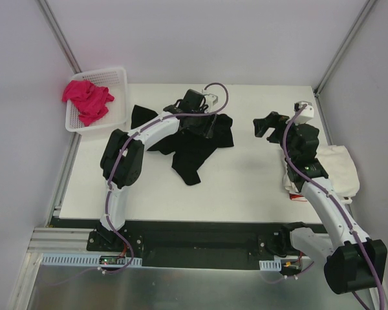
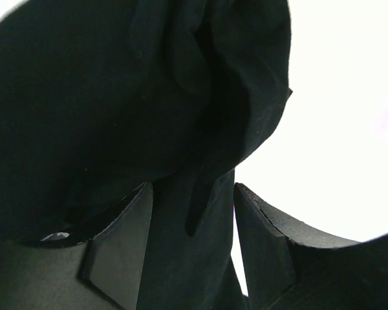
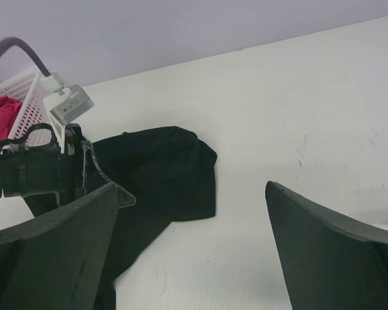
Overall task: Fold and stack the t-shirts
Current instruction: Flatten out the tshirt
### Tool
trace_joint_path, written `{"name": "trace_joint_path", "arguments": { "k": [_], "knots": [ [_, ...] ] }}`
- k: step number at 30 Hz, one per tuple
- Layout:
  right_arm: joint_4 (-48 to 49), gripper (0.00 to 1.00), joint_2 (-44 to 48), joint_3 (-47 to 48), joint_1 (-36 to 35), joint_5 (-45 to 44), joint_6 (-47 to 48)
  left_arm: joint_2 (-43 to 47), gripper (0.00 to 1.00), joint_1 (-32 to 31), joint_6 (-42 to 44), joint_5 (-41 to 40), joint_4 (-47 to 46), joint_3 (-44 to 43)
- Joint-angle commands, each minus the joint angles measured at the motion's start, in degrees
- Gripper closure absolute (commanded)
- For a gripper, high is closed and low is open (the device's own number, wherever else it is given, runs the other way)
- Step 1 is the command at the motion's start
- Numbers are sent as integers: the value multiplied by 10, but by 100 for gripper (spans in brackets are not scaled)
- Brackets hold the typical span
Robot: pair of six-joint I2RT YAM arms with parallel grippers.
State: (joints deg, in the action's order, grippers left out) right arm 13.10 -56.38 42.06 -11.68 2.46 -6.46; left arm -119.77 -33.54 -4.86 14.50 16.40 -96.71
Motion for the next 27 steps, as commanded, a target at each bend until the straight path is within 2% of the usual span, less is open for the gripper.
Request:
{"name": "trace_joint_path", "arguments": {
  "k": [1, 15, 27],
  "knots": [
    [31, 2, -2, 5, 3, 8, -2, 37, 48, 1, 22, -13, 23, -46],
    [34, 1, -8, 4, 4, 8, -4, 39, 48, 1, 23, -16, 39, -52],
    [35, 1, -7, 4, 5, 7, -3, 32, 53, 1, 13, -9, 37, -52]
  ]
}}
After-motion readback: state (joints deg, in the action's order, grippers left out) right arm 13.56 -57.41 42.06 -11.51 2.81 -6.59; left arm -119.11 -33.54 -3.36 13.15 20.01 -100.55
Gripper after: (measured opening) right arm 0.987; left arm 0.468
